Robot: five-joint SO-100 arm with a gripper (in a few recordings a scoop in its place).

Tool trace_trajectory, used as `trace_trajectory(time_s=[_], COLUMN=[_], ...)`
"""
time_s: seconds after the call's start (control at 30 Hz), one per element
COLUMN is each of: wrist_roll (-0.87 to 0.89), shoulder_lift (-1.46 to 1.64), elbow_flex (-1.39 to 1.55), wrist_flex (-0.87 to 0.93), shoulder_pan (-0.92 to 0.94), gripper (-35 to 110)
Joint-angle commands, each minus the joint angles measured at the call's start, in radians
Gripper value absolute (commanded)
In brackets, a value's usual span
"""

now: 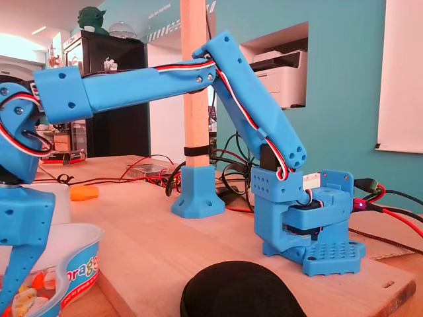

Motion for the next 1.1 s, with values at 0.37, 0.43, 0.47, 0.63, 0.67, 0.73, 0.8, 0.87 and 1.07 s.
trace_trajectory(time_s=[0.37, 0.43, 0.47, 0.63, 0.67, 0.73, 0.8, 0.87, 1.07], wrist_roll=[-0.008, -0.011, -0.011, -0.002, -0.002, -0.002, -0.002, -0.002, -0.002], shoulder_lift=[0.038, 0.038, 0.038, 0.037, 0.035, 0.035, 0.035, 0.034, 0.031], elbow_flex=[0.011, 0.014, 0.014, 0.015, 0.015, 0.015, 0.015, 0.015, 0.015], wrist_flex=[0.009, 0.009, 0.009, 0.009, 0.009, 0.008, 0.008, 0.008, 0.008], shoulder_pan=[0.057, 0.058, 0.06, 0.057, 0.057, 0.057, 0.055, 0.055, 0.055], gripper=[12, 12, 12, 12, 12, 12, 12, 12, 12])
